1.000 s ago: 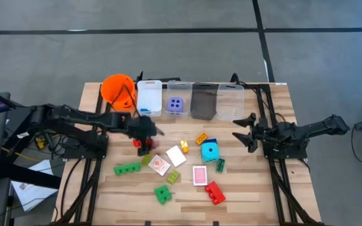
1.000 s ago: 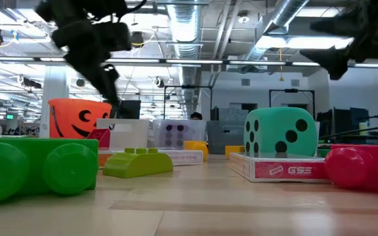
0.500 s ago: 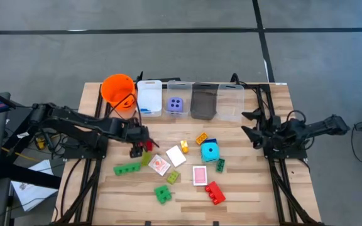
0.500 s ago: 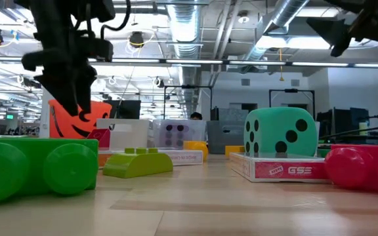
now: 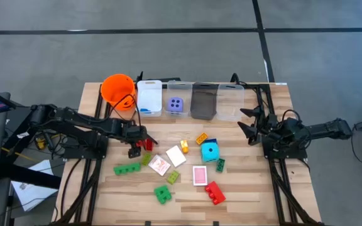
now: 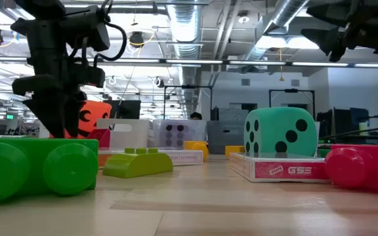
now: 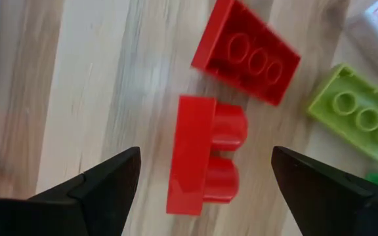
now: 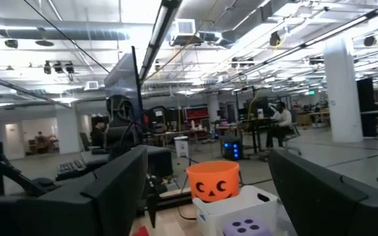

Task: Pick & Place Toys
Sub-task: Put the left red game piece into the white bin

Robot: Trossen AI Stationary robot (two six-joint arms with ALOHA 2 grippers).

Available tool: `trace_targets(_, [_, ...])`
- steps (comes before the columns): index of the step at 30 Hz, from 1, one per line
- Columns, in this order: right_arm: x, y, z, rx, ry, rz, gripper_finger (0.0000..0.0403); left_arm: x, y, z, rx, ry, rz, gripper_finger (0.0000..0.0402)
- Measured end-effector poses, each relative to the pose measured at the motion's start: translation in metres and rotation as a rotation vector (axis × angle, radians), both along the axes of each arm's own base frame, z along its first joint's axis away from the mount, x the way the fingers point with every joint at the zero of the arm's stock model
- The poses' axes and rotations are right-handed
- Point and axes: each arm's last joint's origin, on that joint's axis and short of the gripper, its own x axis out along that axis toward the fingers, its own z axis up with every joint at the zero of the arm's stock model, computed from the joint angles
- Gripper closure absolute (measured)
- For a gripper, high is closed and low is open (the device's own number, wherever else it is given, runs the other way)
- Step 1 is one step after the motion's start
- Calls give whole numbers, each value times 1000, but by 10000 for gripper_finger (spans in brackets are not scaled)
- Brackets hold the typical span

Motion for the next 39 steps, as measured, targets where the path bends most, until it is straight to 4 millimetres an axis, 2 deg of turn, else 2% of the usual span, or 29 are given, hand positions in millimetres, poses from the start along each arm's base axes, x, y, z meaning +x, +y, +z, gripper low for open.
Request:
trace_targets(6, [2, -3, -2, 17, 16, -19, 92, -2, 2, -17, -1, 17, 13, 69])
trace_targets(9, [3, -4, -3, 35, 17, -24, 92, -3, 2, -27, -10, 51, 10, 82])
trace_targets(13, [3, -5, -3, 44, 12, -36, 92, -1, 1, -31, -33, 68, 2, 140])
trace_targets(17, [3, -6, -3, 44, 13, -37, 92, -1, 0, -29, -40, 46, -3, 236])
trace_targets(20, [3, -6, -3, 44, 13, -37, 92, -2, 1, -25, -15, 11, 2, 241])
trace_targets(26, [3, -6, -3, 45, 12, -37, 92, -7, 4, -1, 50, -127, 38, 241])
trace_targets(30, [3, -6, -2, 45, 9, -37, 92, -9, 9, 25, 134, -270, 90, 241])
trace_targets(35, [3, -6, -2, 45, 6, -37, 92, -7, 19, 62, 273, -574, 224, 241])
trace_targets(39, [3, -6, -2, 48, 4, -35, 92, -3, 35, 84, 331, -785, 303, 241])
